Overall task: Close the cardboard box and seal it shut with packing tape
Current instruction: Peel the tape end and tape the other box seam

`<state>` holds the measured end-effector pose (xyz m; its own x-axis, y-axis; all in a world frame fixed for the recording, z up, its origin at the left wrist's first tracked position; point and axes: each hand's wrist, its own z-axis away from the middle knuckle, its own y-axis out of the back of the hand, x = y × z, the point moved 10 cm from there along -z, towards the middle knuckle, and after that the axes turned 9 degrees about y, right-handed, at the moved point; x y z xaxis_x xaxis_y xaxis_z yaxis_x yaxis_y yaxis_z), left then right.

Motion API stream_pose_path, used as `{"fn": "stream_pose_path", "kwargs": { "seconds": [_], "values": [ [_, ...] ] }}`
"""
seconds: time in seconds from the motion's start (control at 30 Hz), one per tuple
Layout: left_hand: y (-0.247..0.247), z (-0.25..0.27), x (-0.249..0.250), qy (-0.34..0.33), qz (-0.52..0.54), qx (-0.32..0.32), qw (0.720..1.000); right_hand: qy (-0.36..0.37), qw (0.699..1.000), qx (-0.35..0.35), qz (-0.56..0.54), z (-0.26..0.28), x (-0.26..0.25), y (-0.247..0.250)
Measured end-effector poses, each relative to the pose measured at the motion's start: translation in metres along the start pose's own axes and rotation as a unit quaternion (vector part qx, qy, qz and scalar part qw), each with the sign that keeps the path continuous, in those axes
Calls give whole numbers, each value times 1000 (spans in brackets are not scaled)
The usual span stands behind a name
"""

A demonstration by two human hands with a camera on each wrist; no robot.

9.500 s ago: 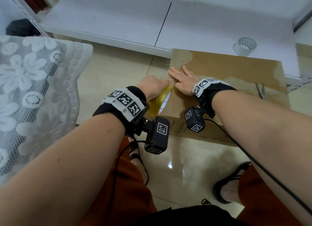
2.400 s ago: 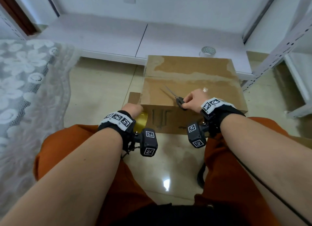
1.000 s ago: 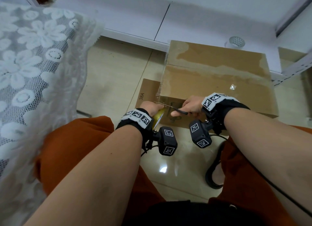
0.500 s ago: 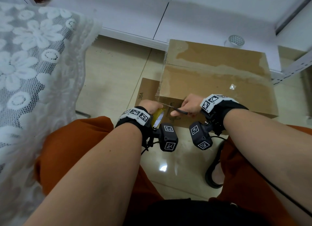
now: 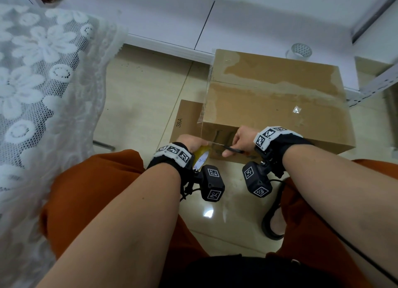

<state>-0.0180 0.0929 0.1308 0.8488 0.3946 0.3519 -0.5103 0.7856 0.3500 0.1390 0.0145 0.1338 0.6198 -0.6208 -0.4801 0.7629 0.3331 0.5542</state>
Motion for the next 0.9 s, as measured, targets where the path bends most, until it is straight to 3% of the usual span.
{"fn": "stream_pose_path", "kwargs": {
  "seconds": [0.4,0.5,0.57,0.63,0.77,0.9],
  "values": [
    [-10,5,-4,8,-117,-33,993,-55,988,-142,-29,28,21,-16],
    [-13,9,-3,-6,-151,-45,987,-68,986,-142,-50,37,28,-16],
    [-12,8,-4,-8,-158,-46,986,-88,987,-103,-81,39,40,-10],
    [-9,10,-4,-13,-153,-45,987,-105,986,-96,-92,44,53,-6],
    [-6,14,2,-24,-100,-40,994,-111,967,-164,-158,60,60,-17],
    [-8,28,21,-69,-12,-32,997,-62,972,-124,-188,66,37,-5]
  ]
}}
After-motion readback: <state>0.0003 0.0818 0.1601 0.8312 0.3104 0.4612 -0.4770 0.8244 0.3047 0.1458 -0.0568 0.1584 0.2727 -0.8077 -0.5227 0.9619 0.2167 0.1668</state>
